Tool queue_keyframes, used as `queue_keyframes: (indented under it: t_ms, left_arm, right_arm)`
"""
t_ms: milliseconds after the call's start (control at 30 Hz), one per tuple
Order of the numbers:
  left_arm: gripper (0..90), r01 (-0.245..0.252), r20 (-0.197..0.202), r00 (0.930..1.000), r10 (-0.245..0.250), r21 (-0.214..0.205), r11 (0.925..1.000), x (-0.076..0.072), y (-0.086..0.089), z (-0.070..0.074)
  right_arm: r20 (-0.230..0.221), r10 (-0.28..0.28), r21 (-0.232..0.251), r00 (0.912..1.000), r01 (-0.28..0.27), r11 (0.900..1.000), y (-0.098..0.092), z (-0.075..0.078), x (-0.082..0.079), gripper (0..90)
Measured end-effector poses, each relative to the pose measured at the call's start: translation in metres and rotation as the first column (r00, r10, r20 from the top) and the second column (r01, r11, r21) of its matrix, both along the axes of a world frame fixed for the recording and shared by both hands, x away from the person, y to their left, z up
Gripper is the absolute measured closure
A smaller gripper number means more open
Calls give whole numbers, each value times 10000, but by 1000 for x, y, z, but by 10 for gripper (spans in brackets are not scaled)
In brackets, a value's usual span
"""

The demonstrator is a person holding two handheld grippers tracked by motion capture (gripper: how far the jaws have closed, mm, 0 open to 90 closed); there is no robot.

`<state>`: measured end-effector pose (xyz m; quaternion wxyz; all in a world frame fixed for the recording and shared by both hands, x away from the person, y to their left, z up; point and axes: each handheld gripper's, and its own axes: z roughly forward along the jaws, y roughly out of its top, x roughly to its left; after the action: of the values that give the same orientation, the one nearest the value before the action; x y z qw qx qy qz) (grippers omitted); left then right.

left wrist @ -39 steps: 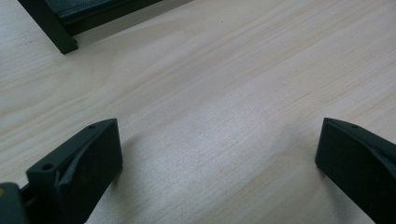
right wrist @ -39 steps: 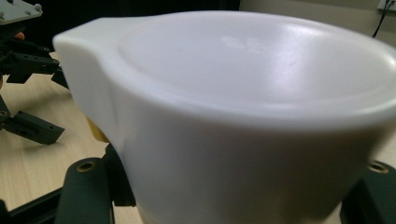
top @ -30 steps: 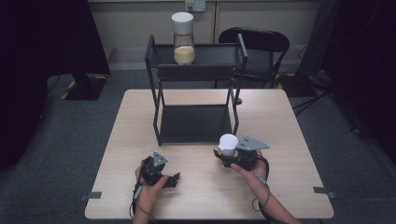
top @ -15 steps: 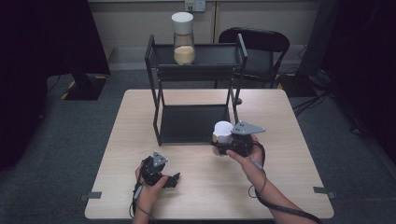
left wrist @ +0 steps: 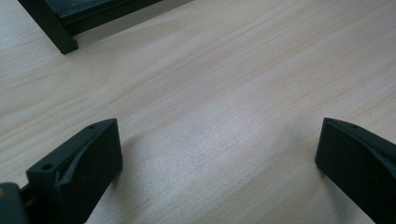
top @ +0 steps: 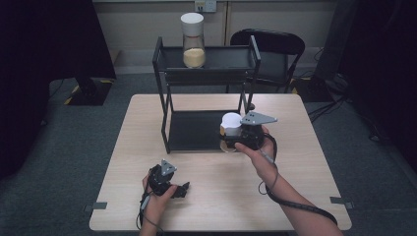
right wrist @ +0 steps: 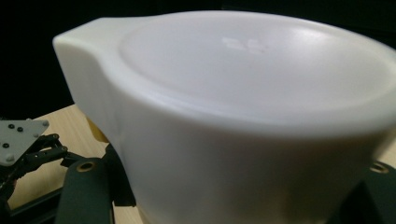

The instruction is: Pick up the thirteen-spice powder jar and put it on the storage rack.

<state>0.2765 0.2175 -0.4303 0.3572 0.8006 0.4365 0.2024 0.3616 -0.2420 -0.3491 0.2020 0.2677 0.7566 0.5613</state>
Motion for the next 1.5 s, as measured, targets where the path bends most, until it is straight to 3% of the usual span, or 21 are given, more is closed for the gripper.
queue_keyframes:
  t_ms: [1500]
  left_arm:
    - [0,-5,-17,10000,5,0,10000,0,0,0]
  right_arm:
    - [498,-280,-439,9984,302,9986,19,140,36,307]
